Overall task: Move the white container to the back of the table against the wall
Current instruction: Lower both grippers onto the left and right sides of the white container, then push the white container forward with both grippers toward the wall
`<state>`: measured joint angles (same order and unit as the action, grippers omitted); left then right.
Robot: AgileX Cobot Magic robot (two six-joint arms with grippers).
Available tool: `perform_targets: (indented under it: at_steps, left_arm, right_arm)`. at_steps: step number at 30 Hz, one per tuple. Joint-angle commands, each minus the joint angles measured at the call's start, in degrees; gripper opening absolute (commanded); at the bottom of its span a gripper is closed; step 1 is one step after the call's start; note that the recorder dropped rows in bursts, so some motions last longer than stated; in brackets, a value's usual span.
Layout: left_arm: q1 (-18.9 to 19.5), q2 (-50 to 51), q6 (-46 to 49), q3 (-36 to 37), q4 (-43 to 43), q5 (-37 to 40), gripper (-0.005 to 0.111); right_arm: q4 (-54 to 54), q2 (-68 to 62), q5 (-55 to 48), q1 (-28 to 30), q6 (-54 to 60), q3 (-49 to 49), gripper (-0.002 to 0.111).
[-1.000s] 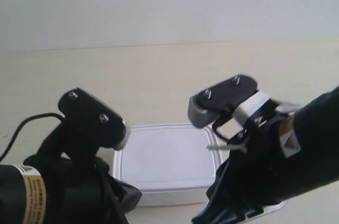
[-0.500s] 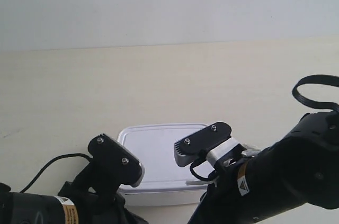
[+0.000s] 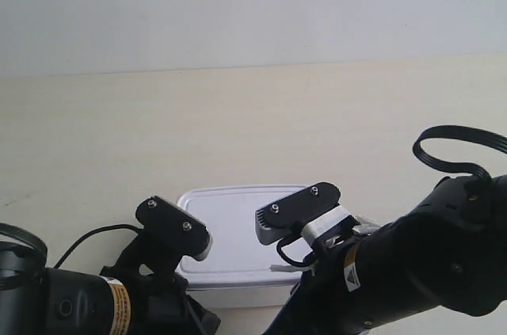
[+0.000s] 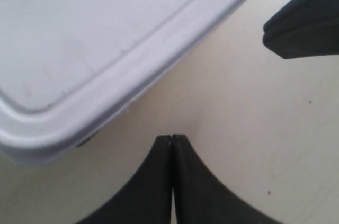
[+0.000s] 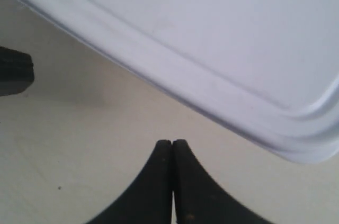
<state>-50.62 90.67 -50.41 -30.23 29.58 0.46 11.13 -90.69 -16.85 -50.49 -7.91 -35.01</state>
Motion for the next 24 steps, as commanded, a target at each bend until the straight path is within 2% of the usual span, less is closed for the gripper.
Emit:
perform_targets:
  at_steps: [1,11,24]
  left_arm:
    - [2.15,1.02,0.81,0.22,0.09,-1.13,0.0]
    - [2.66,3.37,1.19,-1.44,0.23,-3.4,0.0]
    - [2.66,8.54,2.23,-6.38,0.23,0.17,0.0]
  right_arm:
    - [-0.22,-0.07,1.82,-0.19,-0.21,0.4,0.0]
    - [-0.22,-0.07,3.79,-0.19,-0.21,0.4,0.0]
    - [-1.68,-0.07,5.29,0.13,-1.31,-0.2,0.0]
